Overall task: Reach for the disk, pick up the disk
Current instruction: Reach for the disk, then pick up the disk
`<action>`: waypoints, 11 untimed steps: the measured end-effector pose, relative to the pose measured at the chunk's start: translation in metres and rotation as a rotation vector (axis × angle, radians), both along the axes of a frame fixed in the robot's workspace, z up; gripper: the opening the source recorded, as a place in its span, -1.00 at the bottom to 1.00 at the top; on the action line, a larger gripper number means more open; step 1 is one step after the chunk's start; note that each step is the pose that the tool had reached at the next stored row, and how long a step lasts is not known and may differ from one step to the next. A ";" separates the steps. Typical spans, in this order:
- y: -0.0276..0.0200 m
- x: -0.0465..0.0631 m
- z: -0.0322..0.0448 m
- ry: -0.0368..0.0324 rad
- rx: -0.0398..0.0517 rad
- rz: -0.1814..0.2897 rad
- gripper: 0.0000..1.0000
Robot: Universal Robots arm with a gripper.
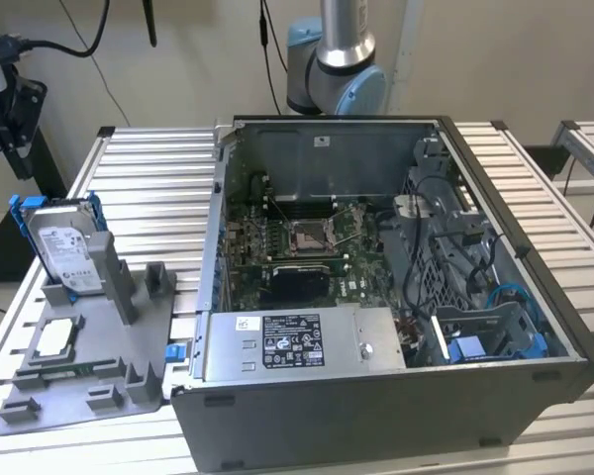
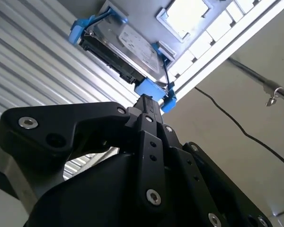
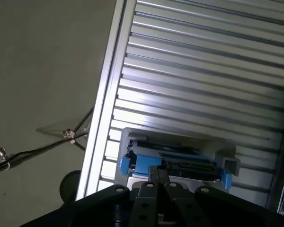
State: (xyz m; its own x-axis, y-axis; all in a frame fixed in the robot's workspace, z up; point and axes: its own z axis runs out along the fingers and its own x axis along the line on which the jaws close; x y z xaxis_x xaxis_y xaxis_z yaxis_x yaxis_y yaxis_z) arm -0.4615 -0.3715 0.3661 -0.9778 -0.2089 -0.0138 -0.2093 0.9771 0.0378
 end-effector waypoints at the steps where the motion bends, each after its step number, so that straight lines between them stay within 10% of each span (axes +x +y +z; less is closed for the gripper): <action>1: 0.0000 0.000 0.0000 0.0000 0.0000 0.019 -1.00; 11: 0.0000 0.000 0.0000 -0.0019 -0.0001 0.201 -1.00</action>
State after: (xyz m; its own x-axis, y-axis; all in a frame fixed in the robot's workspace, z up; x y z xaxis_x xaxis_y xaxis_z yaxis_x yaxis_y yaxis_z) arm -0.4615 -0.3715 0.3661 -0.9164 -0.4000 -0.0156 -0.4003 0.9156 0.0371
